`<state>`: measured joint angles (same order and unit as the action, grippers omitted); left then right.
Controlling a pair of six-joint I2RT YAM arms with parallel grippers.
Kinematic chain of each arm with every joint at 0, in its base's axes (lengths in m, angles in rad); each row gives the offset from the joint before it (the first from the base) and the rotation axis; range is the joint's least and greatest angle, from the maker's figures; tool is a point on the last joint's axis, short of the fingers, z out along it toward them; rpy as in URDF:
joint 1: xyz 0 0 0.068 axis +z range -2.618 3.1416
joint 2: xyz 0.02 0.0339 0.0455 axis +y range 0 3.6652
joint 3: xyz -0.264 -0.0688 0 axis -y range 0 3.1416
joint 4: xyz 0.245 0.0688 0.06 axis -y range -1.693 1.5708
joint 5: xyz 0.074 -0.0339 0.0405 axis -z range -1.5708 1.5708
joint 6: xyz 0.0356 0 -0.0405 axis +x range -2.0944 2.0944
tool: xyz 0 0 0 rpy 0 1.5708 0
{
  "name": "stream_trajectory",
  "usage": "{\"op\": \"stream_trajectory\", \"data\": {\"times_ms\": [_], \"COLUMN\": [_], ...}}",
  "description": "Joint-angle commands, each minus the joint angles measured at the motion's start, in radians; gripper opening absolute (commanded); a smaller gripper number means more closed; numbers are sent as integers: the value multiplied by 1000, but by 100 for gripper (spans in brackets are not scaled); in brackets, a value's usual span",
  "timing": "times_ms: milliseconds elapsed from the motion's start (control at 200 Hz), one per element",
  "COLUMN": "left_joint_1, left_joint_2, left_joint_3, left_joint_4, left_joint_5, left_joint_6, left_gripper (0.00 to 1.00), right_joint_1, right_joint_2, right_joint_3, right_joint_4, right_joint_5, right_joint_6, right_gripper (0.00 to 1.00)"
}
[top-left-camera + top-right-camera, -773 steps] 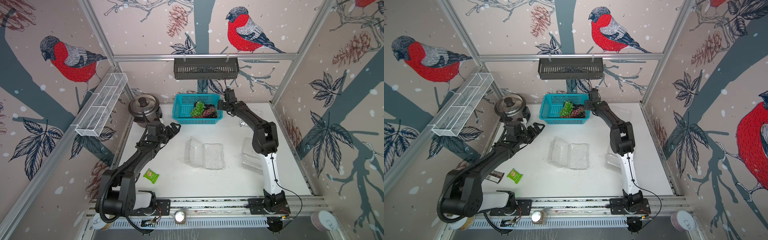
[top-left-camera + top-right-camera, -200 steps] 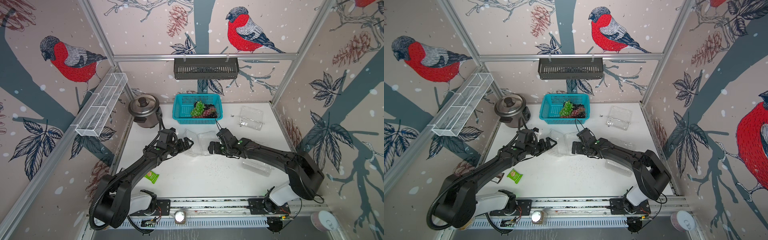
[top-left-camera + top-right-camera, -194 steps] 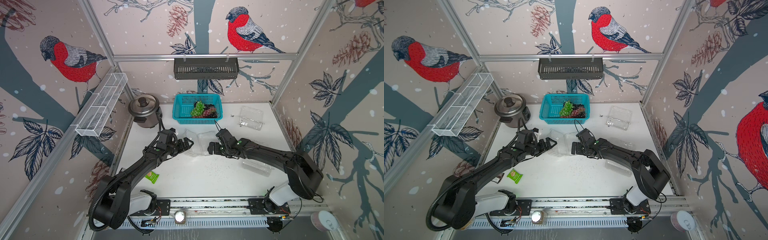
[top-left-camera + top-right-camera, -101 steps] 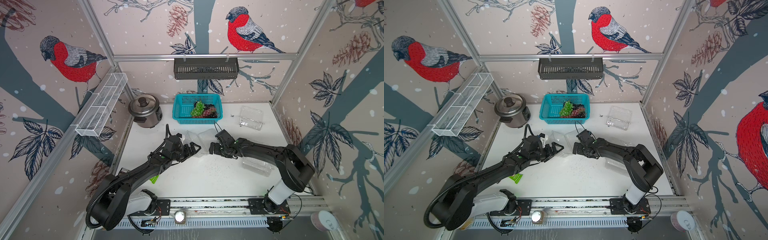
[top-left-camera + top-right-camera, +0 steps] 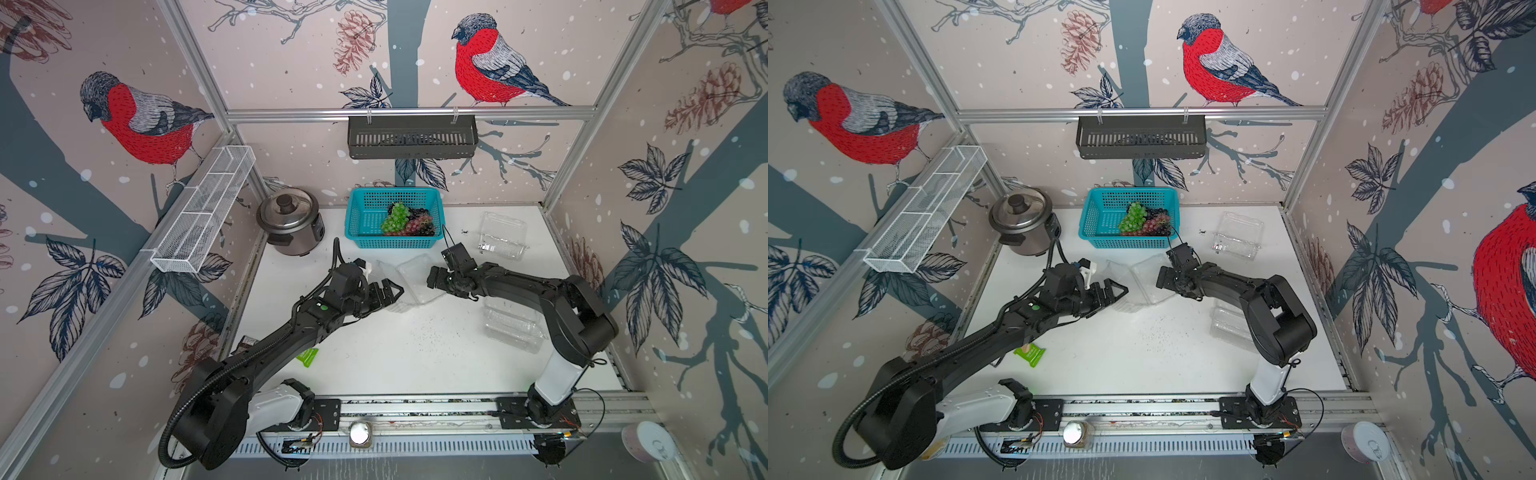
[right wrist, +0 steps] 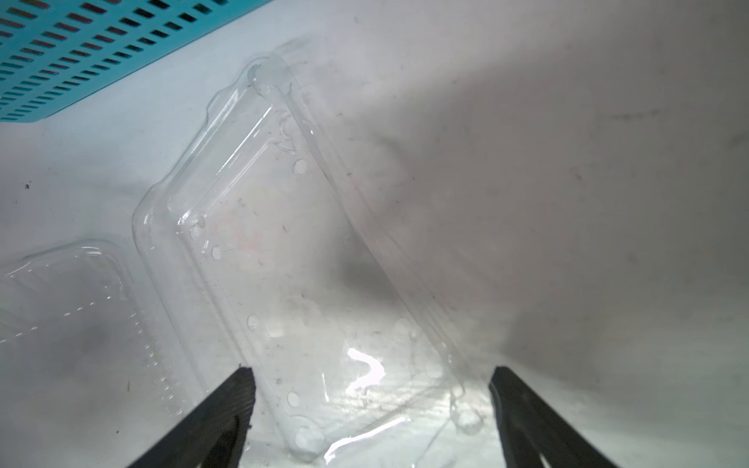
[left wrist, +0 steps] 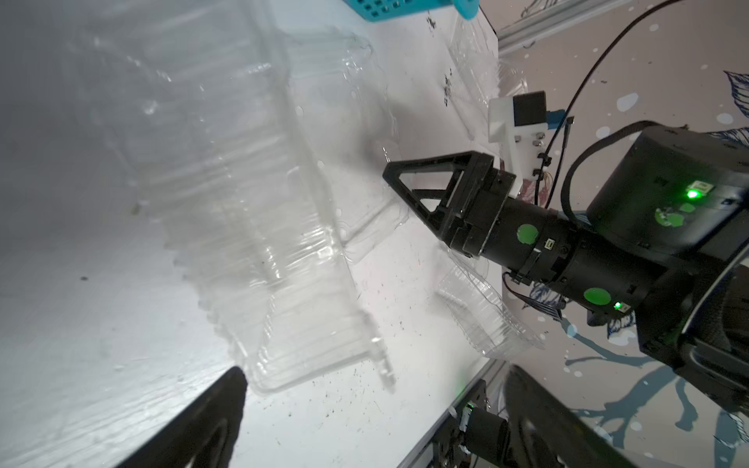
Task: Pack grapes into containers
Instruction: Move the packing box to the center of the board, then pick up the packing box from the center of the board.
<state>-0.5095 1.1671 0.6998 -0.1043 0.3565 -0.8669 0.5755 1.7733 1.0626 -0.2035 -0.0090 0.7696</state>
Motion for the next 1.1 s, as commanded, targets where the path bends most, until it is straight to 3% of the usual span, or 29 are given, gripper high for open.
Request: {"op": "stream_trajectory", "data": {"times_ms": [0,150,295,495,675,875,1096], "left_joint_1": [62,87,86,61,18,4,4], "left_joint_2": [-39,-87,32,237,382,396,328], "left_joint_3": [56,83,198,391,467,359,221], "left_joint_4": [-205,-151,-84,-63,-110,-82,-47], "left_joint_5": [-107,-208,-149,-130,-97,-82,-93], "left_joint_6": [130,179,163,193,234,222,195], "left_gripper": [98,98,98,98,98,98,98], "right_joint_1": [11,25,33,46,59,88,139], "right_joint_2": [15,20,21,-36,-102,-163,-241], "right_joint_3": [33,40,37,0,-34,-62,-131], "right_joint_4": [-35,-56,-72,-66,-63,-56,-8], "right_joint_5": [82,153,191,179,166,139,54], "right_joint_6": [-70,-99,-109,-97,-77,-49,63], "right_gripper": [83,72,69,74,88,100,100]}}
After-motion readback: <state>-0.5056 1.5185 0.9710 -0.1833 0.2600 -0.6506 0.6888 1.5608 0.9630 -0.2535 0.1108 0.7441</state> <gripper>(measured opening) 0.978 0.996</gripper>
